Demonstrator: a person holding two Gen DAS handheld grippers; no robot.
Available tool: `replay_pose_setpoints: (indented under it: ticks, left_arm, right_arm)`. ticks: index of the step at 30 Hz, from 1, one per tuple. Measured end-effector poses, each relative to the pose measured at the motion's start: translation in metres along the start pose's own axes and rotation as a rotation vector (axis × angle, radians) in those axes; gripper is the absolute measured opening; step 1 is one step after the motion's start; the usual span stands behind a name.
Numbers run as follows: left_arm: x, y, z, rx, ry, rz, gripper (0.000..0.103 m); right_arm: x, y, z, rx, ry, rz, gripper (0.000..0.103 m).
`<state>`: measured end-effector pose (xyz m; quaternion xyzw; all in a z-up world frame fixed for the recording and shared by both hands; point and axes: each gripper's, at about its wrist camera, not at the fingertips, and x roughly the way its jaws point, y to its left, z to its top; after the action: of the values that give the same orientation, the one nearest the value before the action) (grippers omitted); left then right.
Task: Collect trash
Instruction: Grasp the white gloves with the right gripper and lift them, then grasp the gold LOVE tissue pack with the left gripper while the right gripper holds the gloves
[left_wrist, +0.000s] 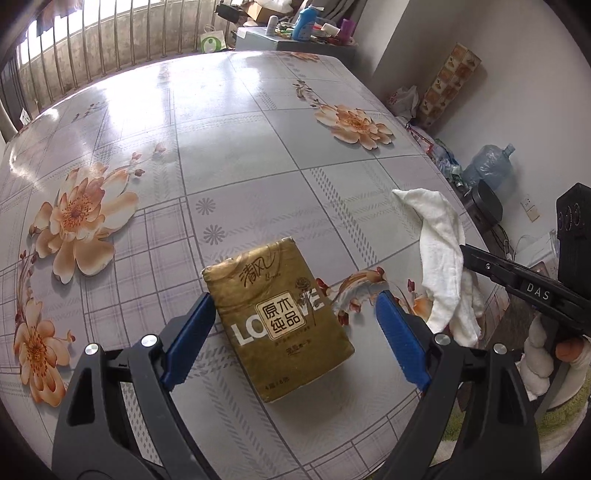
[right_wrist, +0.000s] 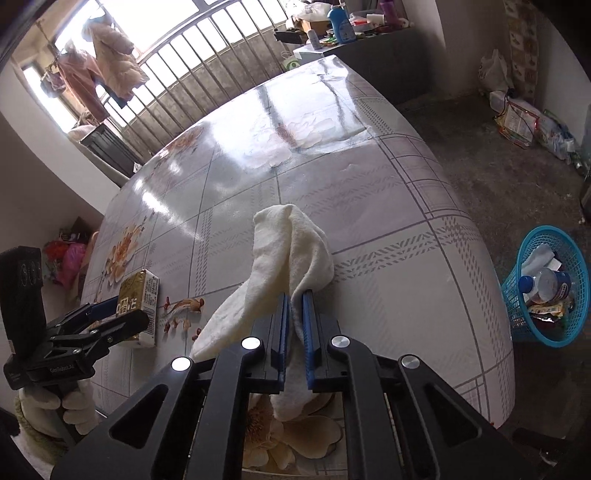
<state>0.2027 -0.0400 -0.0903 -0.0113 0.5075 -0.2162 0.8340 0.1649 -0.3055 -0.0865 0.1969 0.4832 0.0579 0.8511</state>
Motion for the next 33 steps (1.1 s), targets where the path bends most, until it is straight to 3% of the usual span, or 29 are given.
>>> replay_pose_setpoints:
  ticks: [3,5,8,10,12,17,23,28,33]
  left_arm:
    - [0.004,-0.006,0.002,0.031,-0.02,-0.001,0.084]
    - [0.006,-0.009,0.003,0.053,-0.036,-0.006,0.076]
    - [0.009,-0.014,0.003,0.097,-0.036,0.033,0.074]
    - [0.006,-0.014,0.002,0.101,-0.033,0.048,0.074]
    - [0.001,-0.014,0.0,0.102,-0.034,0.059,0.074]
    - [0.003,-0.009,-0.004,0.094,-0.014,0.098,0.074]
    - [0.006,-0.01,-0.004,0.089,-0.021,0.112,0.072]
    - [0.007,-0.011,-0.001,0.092,-0.03,0.135,0.058]
    - [0.006,-0.011,0.0,0.089,-0.037,0.125,0.05]
  right_arm:
    - [-0.007,-0.014,-0.003,0.033,0.005,0.001,0.008]
    - [-0.01,-0.02,-0.003,0.058,0.001,0.002,0.01]
    - [-0.011,-0.025,-0.001,0.103,-0.004,0.002,0.014]
    - [-0.012,-0.026,0.001,0.123,-0.008,0.017,0.02]
    - [-0.014,-0.025,0.003,0.136,-0.018,0.025,0.035]
    - [-0.02,-0.024,0.006,0.157,-0.058,0.035,0.057]
    - [-0.01,-0.006,0.002,0.099,-0.035,-0.026,0.059]
    - [0.0,0.008,-0.002,0.038,-0.026,-0.133,0.059]
    - [0.005,0.021,-0.005,-0.029,-0.022,-0.212,0.059]
